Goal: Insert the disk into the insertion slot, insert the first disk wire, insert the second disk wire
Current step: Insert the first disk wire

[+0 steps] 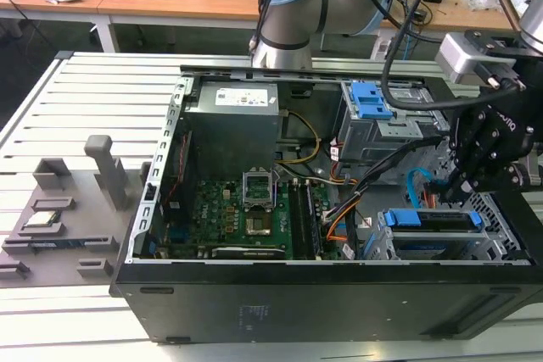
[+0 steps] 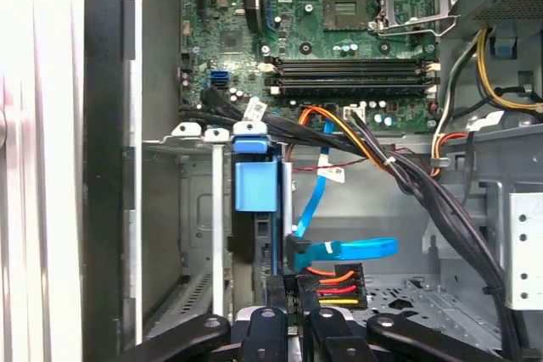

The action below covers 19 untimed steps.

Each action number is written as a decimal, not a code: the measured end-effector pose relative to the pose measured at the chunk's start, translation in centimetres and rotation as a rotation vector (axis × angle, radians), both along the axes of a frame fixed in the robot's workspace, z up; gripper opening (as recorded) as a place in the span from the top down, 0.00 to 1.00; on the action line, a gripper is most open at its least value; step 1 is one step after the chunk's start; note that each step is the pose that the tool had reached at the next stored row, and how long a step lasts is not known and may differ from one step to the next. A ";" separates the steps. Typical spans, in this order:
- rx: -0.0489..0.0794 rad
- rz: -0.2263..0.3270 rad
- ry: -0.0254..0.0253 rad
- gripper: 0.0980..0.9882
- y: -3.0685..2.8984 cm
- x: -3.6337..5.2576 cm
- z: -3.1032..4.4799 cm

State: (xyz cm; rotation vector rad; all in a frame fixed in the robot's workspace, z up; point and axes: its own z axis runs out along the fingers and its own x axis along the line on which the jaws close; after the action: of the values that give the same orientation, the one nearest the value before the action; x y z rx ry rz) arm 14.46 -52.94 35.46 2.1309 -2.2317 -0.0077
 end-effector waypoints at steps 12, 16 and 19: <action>0.000 0.000 -0.0001 0.92 -1.64 0.17 -0.29; 0.006 0.000 0.0001 0.92 -1.27 0.30 -0.56; 0.019 0.000 0.0001 0.92 -1.04 0.41 -0.68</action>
State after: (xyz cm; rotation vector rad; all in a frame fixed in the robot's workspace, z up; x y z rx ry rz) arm 14.87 -53.98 34.78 2.1398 -2.2406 -0.0286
